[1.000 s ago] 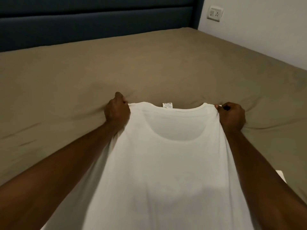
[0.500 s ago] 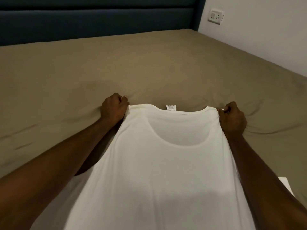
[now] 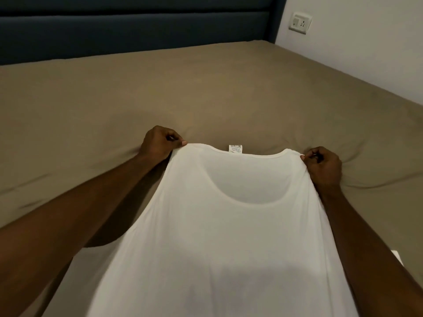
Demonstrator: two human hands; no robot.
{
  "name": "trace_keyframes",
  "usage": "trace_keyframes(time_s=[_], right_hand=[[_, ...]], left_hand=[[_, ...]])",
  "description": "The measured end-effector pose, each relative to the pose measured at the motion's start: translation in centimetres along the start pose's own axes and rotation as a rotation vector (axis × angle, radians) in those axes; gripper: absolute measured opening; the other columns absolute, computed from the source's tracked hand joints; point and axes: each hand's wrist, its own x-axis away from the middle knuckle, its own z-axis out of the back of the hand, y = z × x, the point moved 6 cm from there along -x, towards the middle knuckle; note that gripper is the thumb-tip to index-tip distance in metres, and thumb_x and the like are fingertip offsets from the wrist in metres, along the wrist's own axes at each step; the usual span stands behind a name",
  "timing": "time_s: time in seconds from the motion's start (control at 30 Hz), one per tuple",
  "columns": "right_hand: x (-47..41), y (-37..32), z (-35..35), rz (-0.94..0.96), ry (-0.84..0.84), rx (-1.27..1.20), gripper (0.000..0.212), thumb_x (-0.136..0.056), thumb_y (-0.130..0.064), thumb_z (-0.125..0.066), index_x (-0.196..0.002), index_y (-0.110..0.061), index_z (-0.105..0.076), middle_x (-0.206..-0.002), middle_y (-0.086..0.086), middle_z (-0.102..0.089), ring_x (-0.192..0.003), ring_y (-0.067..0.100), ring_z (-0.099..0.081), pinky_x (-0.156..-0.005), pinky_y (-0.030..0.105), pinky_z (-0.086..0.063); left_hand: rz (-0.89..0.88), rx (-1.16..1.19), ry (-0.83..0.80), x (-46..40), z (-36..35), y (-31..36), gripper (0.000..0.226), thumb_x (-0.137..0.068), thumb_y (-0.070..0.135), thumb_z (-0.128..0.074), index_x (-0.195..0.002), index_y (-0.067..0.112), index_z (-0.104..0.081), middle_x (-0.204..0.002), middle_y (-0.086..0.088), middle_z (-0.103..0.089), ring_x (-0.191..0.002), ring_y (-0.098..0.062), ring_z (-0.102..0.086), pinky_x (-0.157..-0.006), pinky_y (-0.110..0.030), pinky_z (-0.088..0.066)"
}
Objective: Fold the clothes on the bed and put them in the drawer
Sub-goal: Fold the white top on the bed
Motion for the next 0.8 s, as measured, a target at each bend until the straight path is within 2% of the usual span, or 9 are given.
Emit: trace_keyframes(time_s=[0.1, 0.2, 0.3, 0.37, 0.4, 0.47, 0.57, 0.67, 0.8], right_hand=[[0.3, -0.6, -0.3, 0.003, 0.005, 0.138, 0.010, -0.082, -0.029, -0.076, -0.090, -0.022, -0.075, -0.083, 0.002, -0.073, -0.080, 0.029, -0.068, -0.074, 0.038, -0.052], [1.0, -2.0, -1.4, 0.024, -0.067, 0.371, 0.017, -0.091, -0.025, -0.067, -0.098, -0.015, -0.078, -0.098, 0.017, -0.074, -0.090, 0.041, -0.069, -0.075, 0.039, -0.049], [1.6, -2.7, -1.6, 0.009, -0.166, 0.504, 0.023, -0.096, -0.021, -0.057, -0.098, -0.004, -0.073, -0.105, 0.028, -0.070, -0.098, 0.047, -0.067, -0.077, 0.042, -0.048], [2.2, -2.9, -1.3, 0.009, -0.220, 0.511, 0.026, -0.098, -0.019, -0.054, -0.106, 0.000, -0.070, -0.112, 0.029, -0.067, -0.105, 0.047, -0.065, -0.084, 0.045, -0.049], [2.6, -3.0, -1.6, 0.045, -0.283, 0.537, 0.029, -0.099, -0.019, -0.052, -0.115, -0.001, -0.068, -0.116, 0.028, -0.065, -0.108, 0.047, -0.063, -0.088, 0.046, -0.049], [3.3, -3.3, -1.1, 0.066, -0.465, 0.581, 0.044, -0.101, -0.026, -0.046, -0.138, -0.007, -0.060, -0.130, 0.025, -0.058, -0.117, 0.044, -0.060, -0.097, 0.047, -0.049], [4.5, -4.0, 1.8, -0.012, -0.645, 0.560, 0.065, -0.093, -0.045, -0.044, -0.149, -0.013, -0.050, -0.147, 0.020, -0.052, -0.130, 0.037, -0.054, -0.108, 0.045, -0.041], [10.2, -4.8, 6.2, 0.006, -0.538, 0.594, 0.065, -0.103, -0.048, -0.046, -0.161, -0.021, -0.033, -0.164, 0.011, -0.035, -0.147, 0.031, -0.038, -0.120, 0.048, -0.026], [21.5, -3.1, 11.6, 0.222, -0.235, 0.646, 0.069, -0.104, -0.056, -0.026, -0.155, -0.011, -0.042, -0.162, 0.017, -0.038, -0.148, 0.036, -0.036, -0.116, 0.053, -0.029]], left_hand=[[-0.045, -0.104, 0.019, 0.4, -1.2, 0.4, 0.010, -0.084, 0.029, -0.081, -0.087, 0.019, -0.079, -0.082, 0.002, -0.074, -0.082, -0.016, -0.068, -0.070, -0.024, -0.042], [0.072, -0.073, -0.030, 1.0, -0.8, 0.7, 0.018, -0.089, 0.026, -0.074, -0.101, 0.014, -0.076, -0.097, -0.005, -0.075, -0.097, -0.024, -0.069, -0.080, -0.026, -0.044], [0.151, 0.075, -0.195, 4.8, 1.0, 1.8, 0.060, -0.088, 0.025, -0.078, -0.142, 0.018, -0.053, -0.125, -0.010, -0.069, -0.118, -0.025, -0.063, -0.100, -0.032, -0.046], [-0.036, -0.149, -0.266, 9.1, 2.3, 2.8, 0.082, -0.089, 0.027, -0.078, -0.156, 0.020, -0.032, -0.150, -0.014, -0.051, -0.135, -0.029, -0.051, -0.110, -0.042, -0.041], [-0.169, -0.322, -0.212, 11.4, 3.2, 3.0, 0.076, -0.092, 0.030, -0.071, -0.157, 0.021, -0.031, -0.156, -0.015, -0.041, -0.140, -0.031, -0.044, -0.111, -0.049, -0.038], [-0.339, -0.563, -0.087, 16.8, 5.6, 3.5, 0.051, -0.094, 0.037, -0.051, -0.143, 0.025, -0.052, -0.150, -0.011, -0.049, -0.138, -0.034, -0.046, -0.106, -0.056, -0.037], [-0.276, -0.572, -0.045, 24.1, 7.0, 3.1, 0.046, -0.092, 0.042, -0.037, -0.118, 0.025, -0.070, -0.128, -0.007, -0.066, -0.134, -0.038, -0.050, -0.101, -0.058, -0.036], [-0.251, -0.652, -0.088, 30.4, 6.7, 1.0, 0.052, -0.095, 0.046, -0.037, -0.134, 0.025, -0.064, -0.146, -0.013, -0.054, -0.141, -0.037, -0.041, -0.107, -0.057, -0.030], [-0.152, -0.706, -0.130, 32.9, 7.5, -1.5, 0.057, -0.102, 0.057, -0.024, -0.156, 0.042, -0.035, -0.164, -0.006, -0.031, -0.149, -0.032, -0.031, -0.114, -0.057, -0.022]])
